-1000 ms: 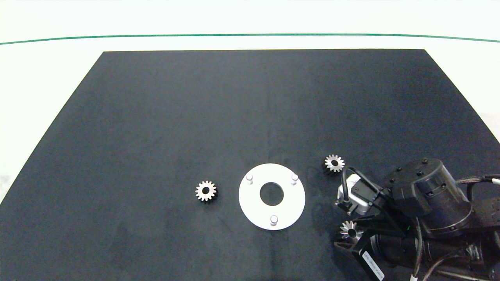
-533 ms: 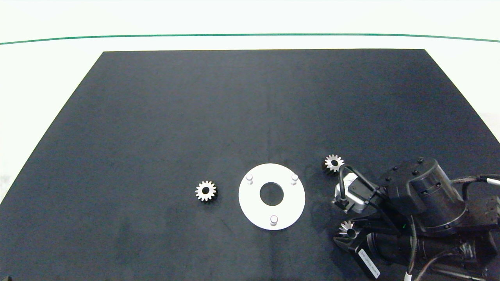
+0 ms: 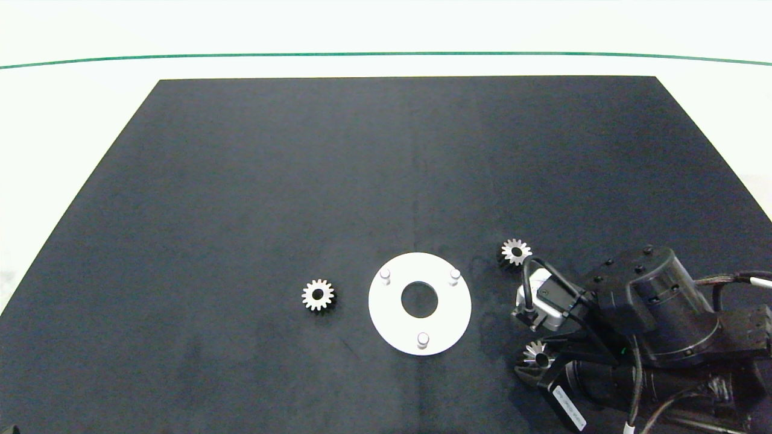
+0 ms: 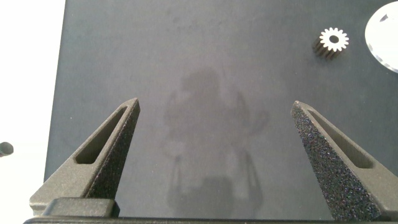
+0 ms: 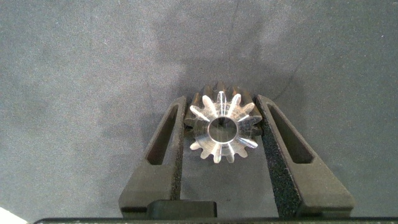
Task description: Install three planetary gears onto the carrier pins
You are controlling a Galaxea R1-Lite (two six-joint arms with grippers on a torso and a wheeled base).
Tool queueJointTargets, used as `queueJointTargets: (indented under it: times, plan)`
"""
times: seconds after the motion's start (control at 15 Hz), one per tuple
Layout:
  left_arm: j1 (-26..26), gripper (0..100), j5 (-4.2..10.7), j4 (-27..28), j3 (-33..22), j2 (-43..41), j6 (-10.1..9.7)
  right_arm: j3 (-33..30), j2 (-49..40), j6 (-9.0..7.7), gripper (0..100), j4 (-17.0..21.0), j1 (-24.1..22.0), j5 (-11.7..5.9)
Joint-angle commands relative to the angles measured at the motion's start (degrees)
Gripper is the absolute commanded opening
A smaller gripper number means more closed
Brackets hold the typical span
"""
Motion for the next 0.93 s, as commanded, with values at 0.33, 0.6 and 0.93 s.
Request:
queueJointTargets:
  times: [0.33,0.6,0.93]
  plan:
    - [-0.11,100,0.0,0.2,-0.08,-0.01,0.05,0.37,0.36,-0.06,14,0.09,-0.01,-0.04]
    - [-0.11,100,0.0,0.2,-0.17,0.17,0.05,0.19,0.36,0.02,7,0.0,-0.01,-0.04]
    - [-0.03,100,0.0,0.2,-0.25,0.26,0.05,-1.65,-1.58,-0.24,7,0.52,-0.01,-0.04]
